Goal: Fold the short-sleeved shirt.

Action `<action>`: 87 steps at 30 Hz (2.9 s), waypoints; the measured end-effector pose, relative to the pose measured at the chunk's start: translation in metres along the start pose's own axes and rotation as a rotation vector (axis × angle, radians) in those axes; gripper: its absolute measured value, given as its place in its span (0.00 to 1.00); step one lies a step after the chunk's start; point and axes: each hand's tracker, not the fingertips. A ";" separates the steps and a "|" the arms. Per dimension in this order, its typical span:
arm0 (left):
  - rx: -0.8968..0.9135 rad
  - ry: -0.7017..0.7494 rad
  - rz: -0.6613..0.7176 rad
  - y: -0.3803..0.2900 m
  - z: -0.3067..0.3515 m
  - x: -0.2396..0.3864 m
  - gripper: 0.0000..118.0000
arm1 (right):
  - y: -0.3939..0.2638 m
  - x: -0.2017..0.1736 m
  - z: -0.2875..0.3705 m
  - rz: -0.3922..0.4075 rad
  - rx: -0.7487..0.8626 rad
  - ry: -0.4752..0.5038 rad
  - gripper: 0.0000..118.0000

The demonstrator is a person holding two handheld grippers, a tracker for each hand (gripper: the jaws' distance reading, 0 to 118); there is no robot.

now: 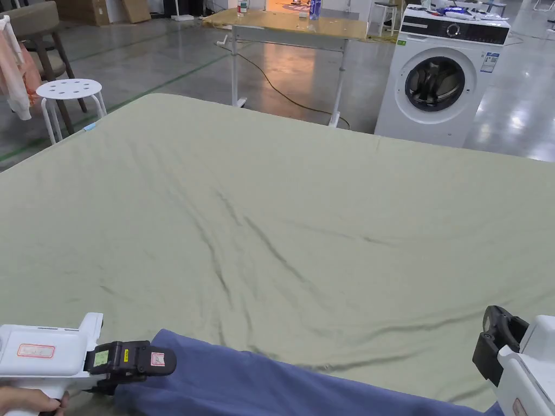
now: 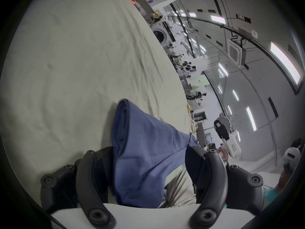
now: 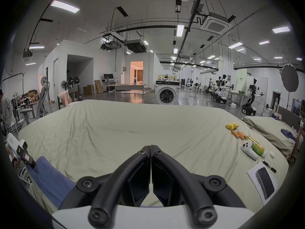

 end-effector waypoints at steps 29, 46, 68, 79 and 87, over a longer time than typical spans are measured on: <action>0.032 0.222 -0.028 0.024 -0.016 0.082 0.04 | -0.005 0.022 -0.003 -0.026 -0.032 -0.004 0.00; 0.041 0.417 -0.075 0.077 0.036 0.128 0.04 | 0.007 0.026 -0.006 -0.032 -0.004 0.012 0.00; -0.222 0.280 -0.282 0.008 -0.154 0.267 0.04 | -0.002 0.040 -0.004 -0.072 -0.034 -0.004 0.00; -0.285 0.416 -0.243 -0.050 -0.252 0.248 0.04 | -0.005 0.048 0.004 -0.072 -0.051 -0.026 0.00; -0.278 0.437 -0.245 -0.063 -0.258 0.247 0.04 | -0.007 0.048 0.006 -0.069 -0.062 -0.030 0.00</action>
